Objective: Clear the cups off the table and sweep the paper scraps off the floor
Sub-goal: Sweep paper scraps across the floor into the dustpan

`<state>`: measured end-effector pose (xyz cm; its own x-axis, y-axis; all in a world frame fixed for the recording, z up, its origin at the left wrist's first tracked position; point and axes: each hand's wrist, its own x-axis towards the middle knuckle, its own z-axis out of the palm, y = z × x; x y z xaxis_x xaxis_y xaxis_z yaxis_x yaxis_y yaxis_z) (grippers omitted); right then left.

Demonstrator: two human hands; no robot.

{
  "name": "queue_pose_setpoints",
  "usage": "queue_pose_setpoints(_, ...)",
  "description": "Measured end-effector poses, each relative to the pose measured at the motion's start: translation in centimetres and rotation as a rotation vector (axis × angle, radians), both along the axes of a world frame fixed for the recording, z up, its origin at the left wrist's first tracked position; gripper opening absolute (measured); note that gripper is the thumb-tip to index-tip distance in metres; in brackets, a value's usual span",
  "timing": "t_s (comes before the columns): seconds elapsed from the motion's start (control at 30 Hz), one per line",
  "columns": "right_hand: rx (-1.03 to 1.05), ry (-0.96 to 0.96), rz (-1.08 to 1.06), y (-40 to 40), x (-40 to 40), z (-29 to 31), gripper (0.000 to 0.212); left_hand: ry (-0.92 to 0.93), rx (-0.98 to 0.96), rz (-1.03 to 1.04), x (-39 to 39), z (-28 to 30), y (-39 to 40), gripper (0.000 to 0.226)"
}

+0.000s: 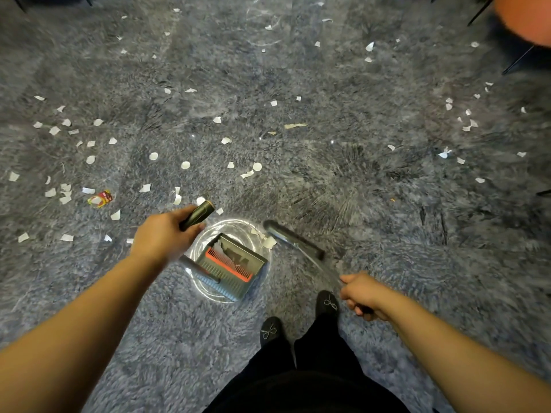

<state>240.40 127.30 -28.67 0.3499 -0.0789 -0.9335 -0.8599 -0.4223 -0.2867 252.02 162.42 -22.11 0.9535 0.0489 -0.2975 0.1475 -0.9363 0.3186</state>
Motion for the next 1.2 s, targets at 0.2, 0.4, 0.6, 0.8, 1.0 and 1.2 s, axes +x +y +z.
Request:
queue_pose_setpoints(0.2, 0.06, 0.02, 0.056, 2.0, -2.2, 0.1, 0.064, -0.021, -0.003, -0.004, -1.1, -0.1, 0.8, 0.048)
queue_pose_setpoints(0.4, 0.12, 0.021, 0.079, 4.0, -2.5, 0.7, 0.061, -0.059, -0.032, 0.03, -2.3, -0.9, 0.6, 0.049)
queue_pose_setpoints(0.6, 0.143, -0.006, 0.012, 4.1, -2.8, 1.6, 0.061, -0.068, -0.057, 0.083, -3.0, -1.3, 1.8, 0.049)
queue_pose_setpoints(0.8, 0.097, -0.035, 0.012, 4.0, -2.7, 1.1, 0.063, -0.069, -0.075, 0.085, -3.5, -1.1, 1.8, 0.046)
queue_pose_setpoints(1.0, 0.083, -0.023, 0.023, 5.1, -1.2, 0.0, 0.064, -0.038, -0.028, 0.075, -3.1, -1.4, 0.7, 0.048)
queue_pose_setpoints(1.2, 0.141, 0.022, 0.085, 6.0, -0.3, 0.9, 0.062, -0.031, -0.007, 0.075, -2.3, -1.4, 0.7, 0.05)
